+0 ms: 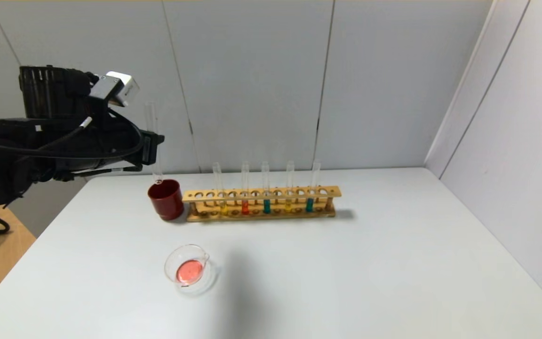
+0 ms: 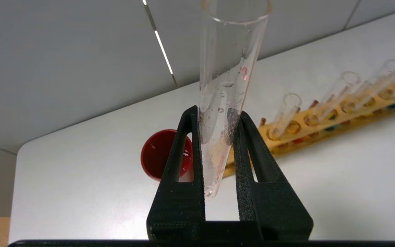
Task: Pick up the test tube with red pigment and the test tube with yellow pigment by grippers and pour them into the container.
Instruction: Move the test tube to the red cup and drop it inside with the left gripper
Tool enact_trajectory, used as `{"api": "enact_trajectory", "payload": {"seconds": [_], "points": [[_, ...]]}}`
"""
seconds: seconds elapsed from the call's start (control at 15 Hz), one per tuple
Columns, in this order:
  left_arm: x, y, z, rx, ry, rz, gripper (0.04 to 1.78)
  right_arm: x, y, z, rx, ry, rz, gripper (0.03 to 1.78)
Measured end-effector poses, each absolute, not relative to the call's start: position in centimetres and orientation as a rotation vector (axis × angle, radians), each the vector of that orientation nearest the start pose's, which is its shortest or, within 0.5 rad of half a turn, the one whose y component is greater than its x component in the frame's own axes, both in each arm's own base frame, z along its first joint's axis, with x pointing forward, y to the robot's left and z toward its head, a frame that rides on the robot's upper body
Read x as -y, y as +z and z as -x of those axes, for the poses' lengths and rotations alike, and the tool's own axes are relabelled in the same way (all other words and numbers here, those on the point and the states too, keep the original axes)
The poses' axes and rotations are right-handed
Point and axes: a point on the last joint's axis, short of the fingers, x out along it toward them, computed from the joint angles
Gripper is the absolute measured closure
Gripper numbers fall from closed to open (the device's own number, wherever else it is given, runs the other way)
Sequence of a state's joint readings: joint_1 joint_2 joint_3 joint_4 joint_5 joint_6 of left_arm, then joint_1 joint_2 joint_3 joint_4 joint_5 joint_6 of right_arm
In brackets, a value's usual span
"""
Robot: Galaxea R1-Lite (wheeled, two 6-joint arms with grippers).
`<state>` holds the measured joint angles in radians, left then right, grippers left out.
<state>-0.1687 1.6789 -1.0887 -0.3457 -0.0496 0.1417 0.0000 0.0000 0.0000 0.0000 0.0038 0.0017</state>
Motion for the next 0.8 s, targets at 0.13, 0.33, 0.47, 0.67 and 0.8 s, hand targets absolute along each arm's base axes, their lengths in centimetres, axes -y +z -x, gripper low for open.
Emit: {"api": "enact_trajectory", "payload": {"seconds": [0.13, 0.33, 0.47, 0.67, 0.8], "points": [[4.8, 22.3, -33.2, -0.233, -0.205, -0.14, 1.52, 0.0, 7.5, 2.3, 0.0, 0.004, -0.002, 0.06], [4.3, 19.6, -36.2, -0.218, -0.177, -0.133, 1.52, 0.0, 7.5, 2.3, 0.0, 0.004, -0.002, 0.06], [4.0, 17.9, -37.9, -0.194, -0.165, -0.131, 1.52, 0.0, 7.5, 2.3, 0.0, 0.004, -0.002, 0.06], [3.9, 16.2, -39.5, -0.214, -0.165, -0.127, 1.52, 0.0, 7.5, 2.3, 0.0, 0.004, -0.002, 0.06], [3.7, 15.5, -40.4, -0.217, -0.161, -0.126, 1.52, 0.0, 7.5, 2.3, 0.0, 0.004, -0.002, 0.06]]}}
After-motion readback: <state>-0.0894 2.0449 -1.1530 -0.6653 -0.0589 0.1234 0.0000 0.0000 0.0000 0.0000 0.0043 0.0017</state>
